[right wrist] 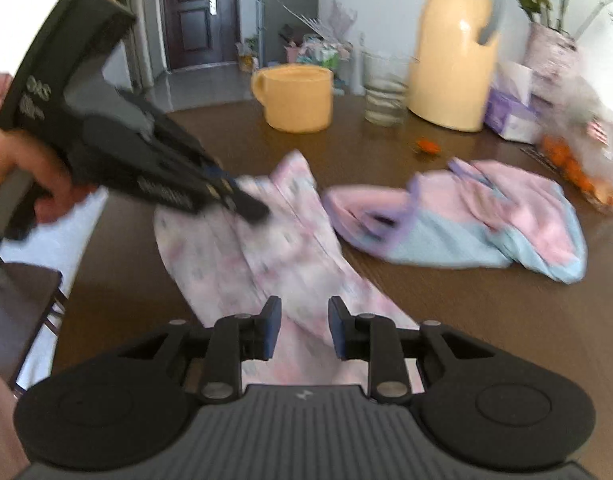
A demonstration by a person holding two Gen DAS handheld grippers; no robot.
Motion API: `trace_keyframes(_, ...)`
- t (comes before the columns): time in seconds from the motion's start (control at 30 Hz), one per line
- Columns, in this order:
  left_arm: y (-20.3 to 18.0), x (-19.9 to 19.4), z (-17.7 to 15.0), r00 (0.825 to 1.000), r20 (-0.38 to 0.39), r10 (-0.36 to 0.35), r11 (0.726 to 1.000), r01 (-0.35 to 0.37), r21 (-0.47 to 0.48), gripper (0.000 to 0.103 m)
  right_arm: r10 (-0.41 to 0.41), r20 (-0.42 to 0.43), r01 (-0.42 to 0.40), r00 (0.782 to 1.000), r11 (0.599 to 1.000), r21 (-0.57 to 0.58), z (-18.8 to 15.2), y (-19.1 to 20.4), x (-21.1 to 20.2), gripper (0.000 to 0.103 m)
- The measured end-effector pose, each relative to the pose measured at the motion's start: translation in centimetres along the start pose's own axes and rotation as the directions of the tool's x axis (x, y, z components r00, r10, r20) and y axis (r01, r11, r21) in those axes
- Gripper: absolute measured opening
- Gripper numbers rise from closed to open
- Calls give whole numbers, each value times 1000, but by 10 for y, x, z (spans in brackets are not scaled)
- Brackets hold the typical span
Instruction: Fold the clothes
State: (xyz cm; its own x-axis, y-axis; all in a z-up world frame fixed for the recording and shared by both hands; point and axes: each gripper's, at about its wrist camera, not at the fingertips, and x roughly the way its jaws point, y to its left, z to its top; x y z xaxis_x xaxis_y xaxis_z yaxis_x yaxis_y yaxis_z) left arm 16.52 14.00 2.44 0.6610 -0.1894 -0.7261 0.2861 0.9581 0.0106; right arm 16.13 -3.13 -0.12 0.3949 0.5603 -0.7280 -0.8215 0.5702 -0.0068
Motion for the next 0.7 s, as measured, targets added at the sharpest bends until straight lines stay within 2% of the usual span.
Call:
trace_keyframes(0.2, -20, -12, 6, 998, 46, 31, 992, -36, 119, 5, -47, -65, 52, 997, 995, 80, -43, -22, -35, 25)
trace_keyframes(0.33, -45, -27, 13, 994, 97, 41, 972, -62, 224, 5, -82, -79, 93, 993, 987, 134, -63, -37, -56, 25)
trace_keyframes(0.53, -93, -43, 29, 991, 131, -41, 952, -1, 306, 5, -87, -60, 96, 994, 981, 169, -82, -46, -62, 27)
trace_keyframes(0.7, -140, -34, 32, 986, 122, -116, 949, 73, 308, 5, -78, -18, 80, 997, 982, 174, -89, -45, -65, 28)
